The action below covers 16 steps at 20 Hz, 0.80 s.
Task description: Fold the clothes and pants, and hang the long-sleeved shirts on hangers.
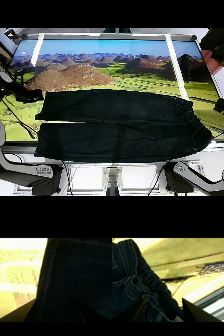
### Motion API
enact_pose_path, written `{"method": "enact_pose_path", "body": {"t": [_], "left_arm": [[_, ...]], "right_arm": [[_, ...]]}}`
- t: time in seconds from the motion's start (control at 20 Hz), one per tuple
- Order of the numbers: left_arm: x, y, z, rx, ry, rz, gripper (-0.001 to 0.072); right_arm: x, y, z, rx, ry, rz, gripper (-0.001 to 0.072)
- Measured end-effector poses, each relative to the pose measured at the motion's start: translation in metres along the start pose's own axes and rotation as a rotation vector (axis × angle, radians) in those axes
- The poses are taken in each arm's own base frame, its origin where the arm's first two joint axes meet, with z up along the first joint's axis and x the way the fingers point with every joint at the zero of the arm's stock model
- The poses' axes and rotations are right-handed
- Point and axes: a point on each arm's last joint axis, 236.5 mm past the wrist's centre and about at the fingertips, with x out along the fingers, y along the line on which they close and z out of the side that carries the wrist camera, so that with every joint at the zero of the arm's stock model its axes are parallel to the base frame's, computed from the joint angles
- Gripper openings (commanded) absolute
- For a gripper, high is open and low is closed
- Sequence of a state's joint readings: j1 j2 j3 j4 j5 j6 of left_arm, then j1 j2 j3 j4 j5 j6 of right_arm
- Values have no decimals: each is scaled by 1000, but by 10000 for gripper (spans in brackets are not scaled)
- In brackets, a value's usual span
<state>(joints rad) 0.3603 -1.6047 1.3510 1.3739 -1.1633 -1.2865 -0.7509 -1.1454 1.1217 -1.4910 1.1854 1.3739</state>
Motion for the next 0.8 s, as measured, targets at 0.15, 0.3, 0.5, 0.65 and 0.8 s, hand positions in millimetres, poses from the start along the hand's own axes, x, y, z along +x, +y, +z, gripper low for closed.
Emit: {"method": "enact_pose_path", "body": {"t": [0.15, 0.3, 0.5, 0.65, 0.8], "left_arm": [[21, -2, 8, -27, -14, -24, 474], [30, 1, 20, -38, -61, -19, 472], [35, 1, 40, -35, -137, -5, 394], [43, -6, 50, -19, -170, 0, 395], [52, -13, 58, -2, -195, 4, 395]], "right_arm": [[9, 8, -4, -17, 38, 14, 482], [23, 25, -7, -52, 76, 35, 482], [38, 50, -3, -99, 86, 58, 482], [47, 61, -2, -107, 89, 66, 482], [51, 64, -1, -106, 91, 62, 482]]}}
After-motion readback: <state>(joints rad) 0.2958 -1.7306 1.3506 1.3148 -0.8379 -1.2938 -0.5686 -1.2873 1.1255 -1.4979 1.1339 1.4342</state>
